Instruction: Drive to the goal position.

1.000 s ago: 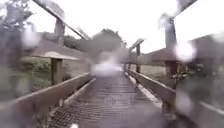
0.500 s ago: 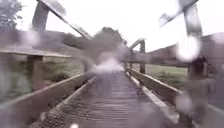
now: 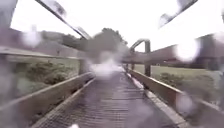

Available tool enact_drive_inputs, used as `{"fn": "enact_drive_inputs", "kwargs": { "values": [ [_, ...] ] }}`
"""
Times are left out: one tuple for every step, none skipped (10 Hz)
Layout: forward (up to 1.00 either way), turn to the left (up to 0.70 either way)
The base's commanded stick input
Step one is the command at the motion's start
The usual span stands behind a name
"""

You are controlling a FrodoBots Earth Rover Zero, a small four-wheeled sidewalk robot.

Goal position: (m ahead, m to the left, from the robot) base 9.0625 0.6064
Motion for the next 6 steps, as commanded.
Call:
{"fn": "enact_drive_inputs", "kwargs": {
  "values": [
    [0.85, -0.14],
    [0.85, -0.06],
    [0.85, 0.0],
    [0.85, 0.0],
    [0.85, 0.0],
    [0.85, 0.0]
  ]
}}
